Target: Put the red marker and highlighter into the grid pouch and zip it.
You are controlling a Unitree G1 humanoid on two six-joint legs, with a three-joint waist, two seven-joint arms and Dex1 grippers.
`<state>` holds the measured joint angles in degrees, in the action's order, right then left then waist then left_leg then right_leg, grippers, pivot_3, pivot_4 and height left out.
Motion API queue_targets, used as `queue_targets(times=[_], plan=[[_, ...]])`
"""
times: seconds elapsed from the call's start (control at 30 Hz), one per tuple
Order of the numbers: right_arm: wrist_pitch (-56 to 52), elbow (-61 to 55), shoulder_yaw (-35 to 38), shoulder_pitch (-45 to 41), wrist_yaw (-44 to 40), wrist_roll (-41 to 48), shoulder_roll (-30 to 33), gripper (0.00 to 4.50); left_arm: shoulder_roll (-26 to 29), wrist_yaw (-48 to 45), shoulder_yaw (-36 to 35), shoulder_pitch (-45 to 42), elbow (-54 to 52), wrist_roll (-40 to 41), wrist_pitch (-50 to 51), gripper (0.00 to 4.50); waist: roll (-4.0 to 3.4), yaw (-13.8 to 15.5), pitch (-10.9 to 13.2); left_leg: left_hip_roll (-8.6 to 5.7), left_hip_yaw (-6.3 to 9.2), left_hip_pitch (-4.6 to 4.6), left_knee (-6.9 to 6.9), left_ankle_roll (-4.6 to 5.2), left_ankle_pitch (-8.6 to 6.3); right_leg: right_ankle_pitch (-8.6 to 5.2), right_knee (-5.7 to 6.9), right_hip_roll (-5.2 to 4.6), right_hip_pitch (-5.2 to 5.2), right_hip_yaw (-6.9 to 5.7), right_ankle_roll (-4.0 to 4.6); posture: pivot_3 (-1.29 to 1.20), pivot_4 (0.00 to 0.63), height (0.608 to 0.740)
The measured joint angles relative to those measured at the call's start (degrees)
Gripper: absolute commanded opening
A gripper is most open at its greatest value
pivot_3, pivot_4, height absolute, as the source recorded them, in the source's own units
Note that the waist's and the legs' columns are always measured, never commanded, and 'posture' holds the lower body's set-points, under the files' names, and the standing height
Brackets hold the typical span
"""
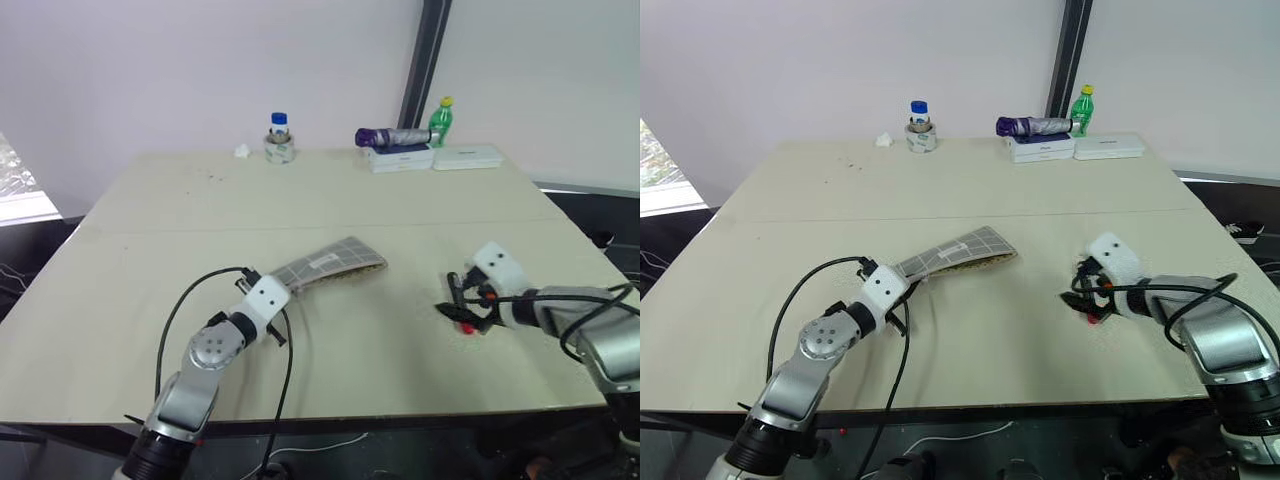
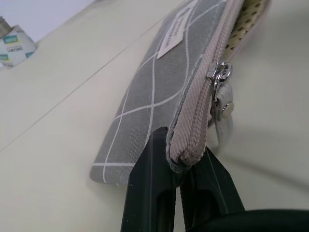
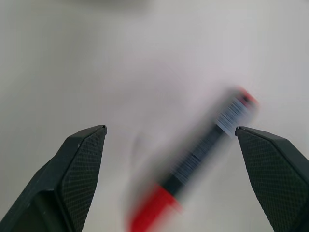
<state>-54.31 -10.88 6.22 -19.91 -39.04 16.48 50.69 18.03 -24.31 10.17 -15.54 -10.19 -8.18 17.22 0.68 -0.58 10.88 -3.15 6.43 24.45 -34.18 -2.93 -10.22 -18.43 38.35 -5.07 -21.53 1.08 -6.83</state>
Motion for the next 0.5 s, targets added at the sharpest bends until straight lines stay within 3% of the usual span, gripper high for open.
queue_targets(times=[0.27,0.33,0.5], plan=[[-7.95,1.36,5.61,3.06,6.82,1.97,-7.45,4.43,-1.86,0.75,0.33,-1.84,1.81,0.03,-0.39,0.0,0.0,-0.05,0.0,-0.01,0.0,-0.03,-0.02,0.0,0.0,0.0,-0.03,0.01,0.08,-0.04,0.0,0.0,0.15,0.74],[-9.21,0.72,6.09,3.14,7.93,2.53,-8.38,3.66,-1.93,0.72,0.34,-2.19,2.16,0.03,-0.56,0.0,-0.01,-0.06,-0.01,-0.02,-0.01,-0.04,-0.02,0.0,0.0,0.0,-0.03,0.01,0.1,-0.05,0.0,0.0,0.15,0.74],[-10.44,-0.24,6.34,3.12,10.14,2.76,-9.15,1.17,-1.95,0.67,0.34,-2.23,2.4,0.06,-0.88,0.0,-0.01,-0.06,-0.01,-0.03,-0.01,-0.04,-0.03,0.0,0.0,0.0,-0.04,0.01,0.1,-0.06,0.0,0.0,0.15,0.74]])
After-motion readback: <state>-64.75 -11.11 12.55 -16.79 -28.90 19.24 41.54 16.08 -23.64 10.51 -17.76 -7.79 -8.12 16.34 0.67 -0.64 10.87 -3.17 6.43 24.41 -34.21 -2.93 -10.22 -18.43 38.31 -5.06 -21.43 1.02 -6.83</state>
